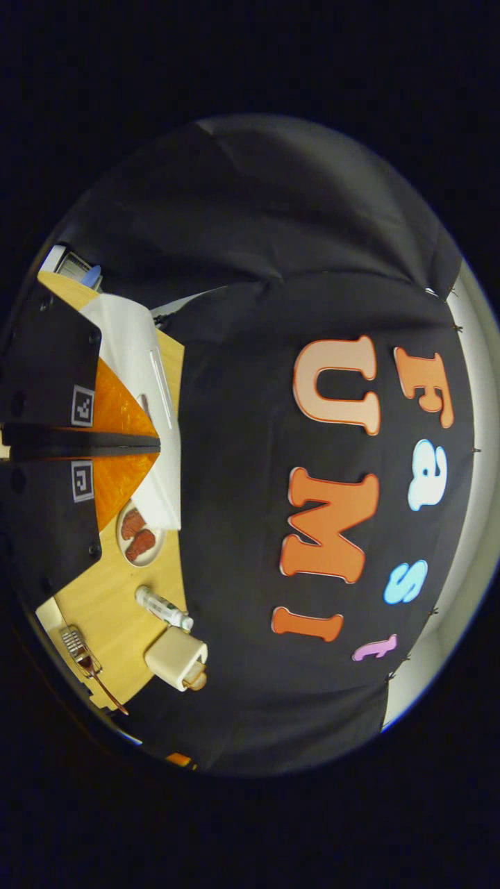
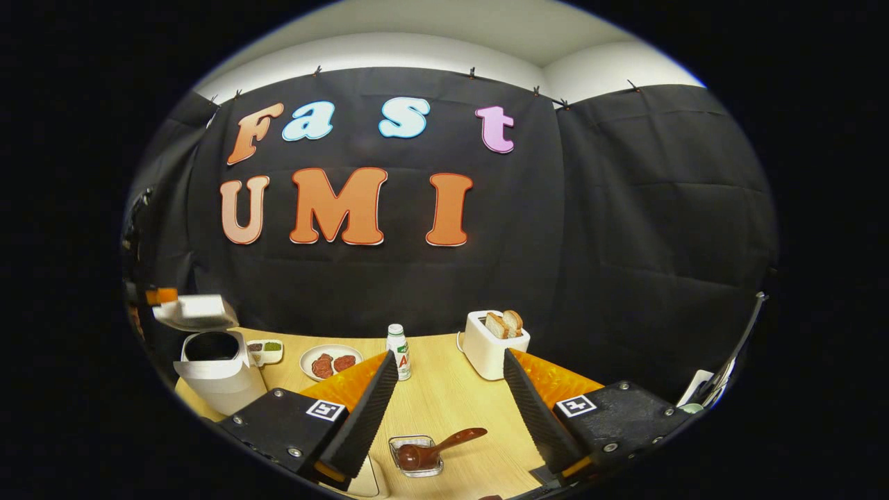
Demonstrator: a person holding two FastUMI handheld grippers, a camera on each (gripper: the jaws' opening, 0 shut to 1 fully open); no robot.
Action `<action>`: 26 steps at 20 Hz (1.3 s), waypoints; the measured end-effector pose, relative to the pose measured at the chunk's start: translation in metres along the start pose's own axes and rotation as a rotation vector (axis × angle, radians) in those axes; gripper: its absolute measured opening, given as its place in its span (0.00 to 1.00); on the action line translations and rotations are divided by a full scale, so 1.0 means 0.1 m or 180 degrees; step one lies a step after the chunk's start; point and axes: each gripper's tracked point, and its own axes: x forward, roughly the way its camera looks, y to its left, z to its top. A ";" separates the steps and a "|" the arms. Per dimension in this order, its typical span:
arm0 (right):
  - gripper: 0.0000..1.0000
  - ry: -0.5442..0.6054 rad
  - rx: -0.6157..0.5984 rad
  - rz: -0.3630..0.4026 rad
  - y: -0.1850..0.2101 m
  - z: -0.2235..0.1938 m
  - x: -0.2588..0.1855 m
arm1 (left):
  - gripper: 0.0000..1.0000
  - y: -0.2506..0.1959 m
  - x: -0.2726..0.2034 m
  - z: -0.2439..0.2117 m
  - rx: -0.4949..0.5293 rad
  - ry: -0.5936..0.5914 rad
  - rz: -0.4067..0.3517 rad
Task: Close the left gripper, press the button to open the rice cooker; take a wooden spoon from the chopstick holder with the right hand, scoop a spoonful of rice and pour it into the rice cooker, then put the wooden spoon back into the chopstick holder.
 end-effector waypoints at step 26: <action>0.95 0.0633 0.0598 0.0105 -0.17 -1.45 0.44 | 0.81 0.43 -1.33 0.71 0.0048 -0.0858 0.0671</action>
